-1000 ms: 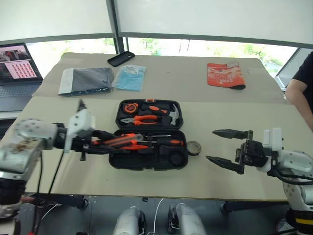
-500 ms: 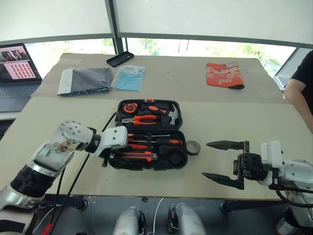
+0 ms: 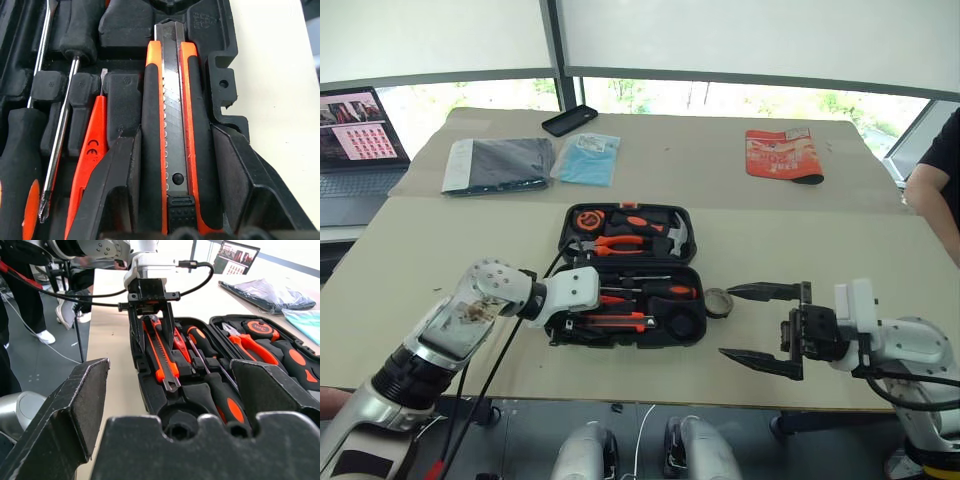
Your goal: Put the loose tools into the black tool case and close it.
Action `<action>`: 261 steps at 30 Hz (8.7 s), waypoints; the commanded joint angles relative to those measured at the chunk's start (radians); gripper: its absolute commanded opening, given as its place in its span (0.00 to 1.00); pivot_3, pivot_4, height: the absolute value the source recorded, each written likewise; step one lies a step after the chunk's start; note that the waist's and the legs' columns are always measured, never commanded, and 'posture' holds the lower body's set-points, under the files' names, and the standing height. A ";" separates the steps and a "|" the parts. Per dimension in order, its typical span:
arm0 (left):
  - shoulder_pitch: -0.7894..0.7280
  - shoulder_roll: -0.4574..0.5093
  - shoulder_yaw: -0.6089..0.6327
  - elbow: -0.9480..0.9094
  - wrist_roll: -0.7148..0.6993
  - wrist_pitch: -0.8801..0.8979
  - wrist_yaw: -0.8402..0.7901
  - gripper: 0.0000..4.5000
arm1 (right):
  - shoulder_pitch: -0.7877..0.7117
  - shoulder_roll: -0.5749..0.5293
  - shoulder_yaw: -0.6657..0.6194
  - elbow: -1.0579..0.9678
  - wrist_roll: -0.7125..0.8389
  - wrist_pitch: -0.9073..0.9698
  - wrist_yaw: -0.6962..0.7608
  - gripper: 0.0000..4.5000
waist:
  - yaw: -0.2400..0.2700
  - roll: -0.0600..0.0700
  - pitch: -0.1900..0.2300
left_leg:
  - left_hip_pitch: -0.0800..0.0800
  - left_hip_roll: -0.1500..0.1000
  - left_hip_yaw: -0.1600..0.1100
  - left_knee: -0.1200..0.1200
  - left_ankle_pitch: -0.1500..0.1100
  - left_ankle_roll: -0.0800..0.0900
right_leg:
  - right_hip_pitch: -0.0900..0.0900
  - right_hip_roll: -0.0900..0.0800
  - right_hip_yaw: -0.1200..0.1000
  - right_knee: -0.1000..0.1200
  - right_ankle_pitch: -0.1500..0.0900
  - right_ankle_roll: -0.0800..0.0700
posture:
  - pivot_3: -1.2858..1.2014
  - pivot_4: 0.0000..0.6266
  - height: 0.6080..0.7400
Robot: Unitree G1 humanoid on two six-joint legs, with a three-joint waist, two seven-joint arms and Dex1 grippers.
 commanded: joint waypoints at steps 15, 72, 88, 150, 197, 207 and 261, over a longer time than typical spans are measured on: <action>0.040 -0.172 0.290 0.155 -0.227 -0.196 0.024 0.92 | -0.033 0.030 0.008 0.021 0.008 0.004 -0.019 1.00 | 0.011 0.000 0.000 | -0.004 0.000 0.000 0.007 0.000 0.001 | -0.001 -0.001 -0.001 0.000 0.001 0.002 | 0.52 0.24 1.00; 0.180 -0.181 0.000 0.280 0.109 -0.385 0.094 0.01 | -0.039 0.014 0.011 0.072 -0.021 0.019 0.009 1.00 | 0.014 0.016 -0.010 | -0.001 0.001 0.000 0.006 -0.004 0.006 | 0.001 -0.001 -0.001 -0.001 0.001 0.002 | 0.52 0.24 1.00; 0.216 -0.266 0.162 0.273 -0.057 -0.505 0.133 0.01 | -0.047 0.022 0.015 0.089 -0.031 0.004 -0.006 1.00 | 0.017 0.028 -0.022 | 0.015 0.000 -0.001 -0.005 -0.008 0.005 | 0.017 -0.007 -0.001 -0.010 0.000 0.005 | 0.52 0.24 1.00; 0.543 -0.089 0.683 0.162 -0.542 -0.372 -0.187 0.98 | 0.284 -0.037 -0.311 0.437 -0.200 -0.339 0.082 1.00 | -0.007 0.015 -0.018 | -0.003 -0.001 0.001 -0.005 -0.006 0.002 | 0.002 -0.002 -0.002 -0.017 -0.001 0.011 | 0.52 0.24 1.00; 0.536 -0.169 0.453 -0.110 -0.493 -0.375 -0.073 1.00 | -0.544 -0.181 0.445 0.379 -0.591 0.162 0.163 0.01 | -0.012 0.017 -0.014 | -0.003 0.001 0.001 -0.002 -0.003 -0.004 | -0.002 -0.001 -0.003 -0.008 0.000 0.003 | 0.52 0.24 1.00; 0.573 -0.146 0.494 -0.091 -0.511 -0.384 -0.100 1.00 | -0.623 -0.118 0.425 0.200 -0.325 0.334 0.296 0.01 | -0.014 0.016 -0.013 | -0.001 0.003 0.000 -0.001 -0.006 0.001 | -0.002 -0.002 -0.003 -0.006 -0.001 0.003 | 0.52 0.24 1.00; 0.202 -0.199 0.509 0.332 -0.260 0.007 0.572 0.13 | -0.795 0.247 0.327 1.177 -0.625 -0.393 -0.111 0.00 | -0.030 0.012 -0.010 | 0.000 0.000 0.004 -0.001 0.002 -0.011 | -0.002 0.000 -0.003 0.000 0.000 0.001 | 0.52 0.24 1.00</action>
